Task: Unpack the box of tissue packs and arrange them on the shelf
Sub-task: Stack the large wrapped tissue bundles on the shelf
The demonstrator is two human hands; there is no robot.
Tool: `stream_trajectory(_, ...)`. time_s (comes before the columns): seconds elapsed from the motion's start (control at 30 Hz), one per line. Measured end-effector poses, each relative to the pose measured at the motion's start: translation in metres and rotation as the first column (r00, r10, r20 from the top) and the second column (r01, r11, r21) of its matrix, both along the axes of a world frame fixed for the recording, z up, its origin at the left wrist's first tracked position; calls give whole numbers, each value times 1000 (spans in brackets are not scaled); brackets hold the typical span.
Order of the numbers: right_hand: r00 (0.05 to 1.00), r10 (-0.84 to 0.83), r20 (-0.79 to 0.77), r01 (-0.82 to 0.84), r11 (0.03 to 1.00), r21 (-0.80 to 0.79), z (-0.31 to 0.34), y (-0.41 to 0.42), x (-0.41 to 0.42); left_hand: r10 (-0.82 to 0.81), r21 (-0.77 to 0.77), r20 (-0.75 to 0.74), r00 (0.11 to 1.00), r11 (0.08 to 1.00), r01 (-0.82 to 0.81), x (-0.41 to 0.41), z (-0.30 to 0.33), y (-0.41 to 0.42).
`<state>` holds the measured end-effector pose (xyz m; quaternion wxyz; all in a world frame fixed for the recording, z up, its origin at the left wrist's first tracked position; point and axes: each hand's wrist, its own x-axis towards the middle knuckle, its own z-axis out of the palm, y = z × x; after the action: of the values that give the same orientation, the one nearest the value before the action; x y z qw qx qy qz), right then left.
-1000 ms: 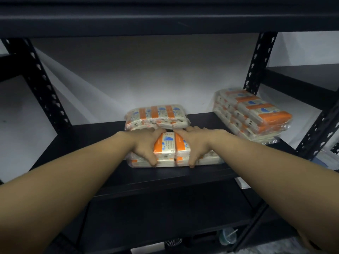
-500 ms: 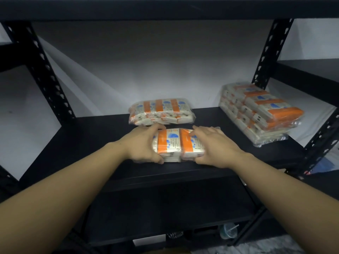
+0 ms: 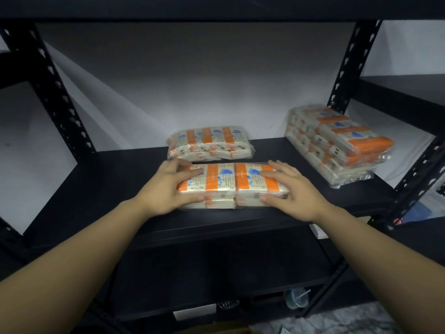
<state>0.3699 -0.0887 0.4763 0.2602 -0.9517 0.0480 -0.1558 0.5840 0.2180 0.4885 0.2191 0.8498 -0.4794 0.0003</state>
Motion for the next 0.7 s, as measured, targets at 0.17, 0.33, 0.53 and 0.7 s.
stream_trajectory(0.17, 998, -37, 53, 31, 994, 109, -13, -2, -13, -34, -37, -47, 998, 999, 32, -2, -6, 17)
stream_trajectory(0.33, 994, -96, 57, 87, 986, 140, -16, -14, -26, -7, -97, -14, 1000, 995, 6, 2, -6, 29)
stream_trajectory(0.53, 985, -140, 100, 120, 976, 183, -20, -8, -26, 15, -99, -227, 974, 994, -38, -2, -8, 29)
stream_trajectory(0.7, 971, -179, 157, 136, 958, 251, -16, -4, -24, 41, -95, -227, 973, 993, -64, -3, 1, 26)
